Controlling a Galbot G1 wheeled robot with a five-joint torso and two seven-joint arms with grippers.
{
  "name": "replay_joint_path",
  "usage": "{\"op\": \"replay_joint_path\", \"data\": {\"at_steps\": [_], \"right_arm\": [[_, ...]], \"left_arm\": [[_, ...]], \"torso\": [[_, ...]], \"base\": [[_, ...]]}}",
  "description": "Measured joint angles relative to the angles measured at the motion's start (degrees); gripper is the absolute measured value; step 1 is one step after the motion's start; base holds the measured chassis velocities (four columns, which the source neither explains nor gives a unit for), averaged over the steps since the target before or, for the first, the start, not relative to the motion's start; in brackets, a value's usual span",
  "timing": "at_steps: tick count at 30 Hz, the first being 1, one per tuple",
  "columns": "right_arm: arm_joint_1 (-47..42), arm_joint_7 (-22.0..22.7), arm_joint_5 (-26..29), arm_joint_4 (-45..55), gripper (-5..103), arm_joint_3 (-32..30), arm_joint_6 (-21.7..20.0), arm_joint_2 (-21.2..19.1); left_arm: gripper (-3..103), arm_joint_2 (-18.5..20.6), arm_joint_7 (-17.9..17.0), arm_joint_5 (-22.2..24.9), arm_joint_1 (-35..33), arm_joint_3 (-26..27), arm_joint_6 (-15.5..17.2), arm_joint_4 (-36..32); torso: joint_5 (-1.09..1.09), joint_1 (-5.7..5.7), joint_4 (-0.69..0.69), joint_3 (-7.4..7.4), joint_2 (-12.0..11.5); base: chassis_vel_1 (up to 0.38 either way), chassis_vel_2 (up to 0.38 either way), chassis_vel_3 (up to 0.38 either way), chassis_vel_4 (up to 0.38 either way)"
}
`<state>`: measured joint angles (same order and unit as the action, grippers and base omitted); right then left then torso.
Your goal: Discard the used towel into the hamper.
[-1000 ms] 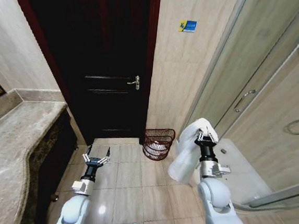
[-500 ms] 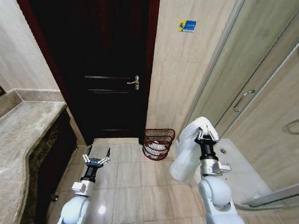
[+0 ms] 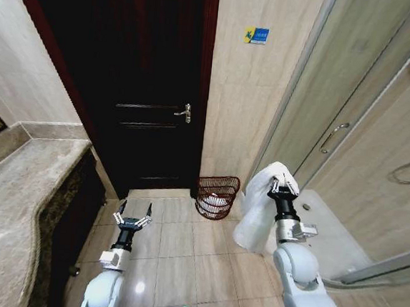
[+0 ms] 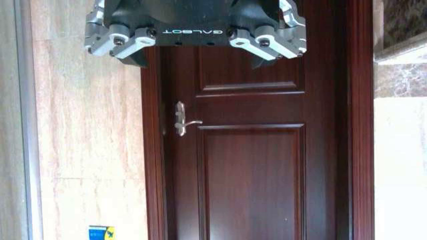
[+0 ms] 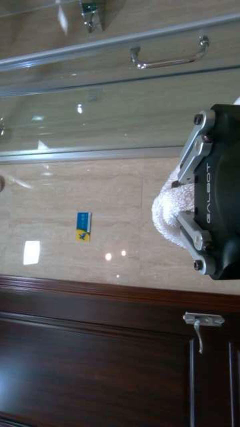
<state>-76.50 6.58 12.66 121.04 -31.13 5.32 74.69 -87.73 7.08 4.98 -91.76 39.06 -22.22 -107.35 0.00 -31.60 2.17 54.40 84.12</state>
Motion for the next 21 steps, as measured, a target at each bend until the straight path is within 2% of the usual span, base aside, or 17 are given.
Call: {"op": "replay_joint_path", "data": {"at_steps": [7, 21], "right_arm": [[-1.4, -0.6, 1.3, 0.4, 4, -1.5, 0.7, -0.5], [-2.5, -2.2, 3.2, 0.4, 4, -3.7, 1.6, -1.5]], "left_arm": [[100, -1.0, 0.0, -1.1, -0.5, -0.5, 0.0, -0.5], [100, -2.3, 0.0, -2.4, -1.5, -0.9, 0.8, -1.2]], "torso": [[0.00, 0.01, 0.00, 0.00, 0.0], [0.00, -0.01, 0.00, 0.00, 0.0]], "base": [[0.000, 0.000, 0.000, 0.000], [-0.067, 0.071, 0.071, -0.075]]}}
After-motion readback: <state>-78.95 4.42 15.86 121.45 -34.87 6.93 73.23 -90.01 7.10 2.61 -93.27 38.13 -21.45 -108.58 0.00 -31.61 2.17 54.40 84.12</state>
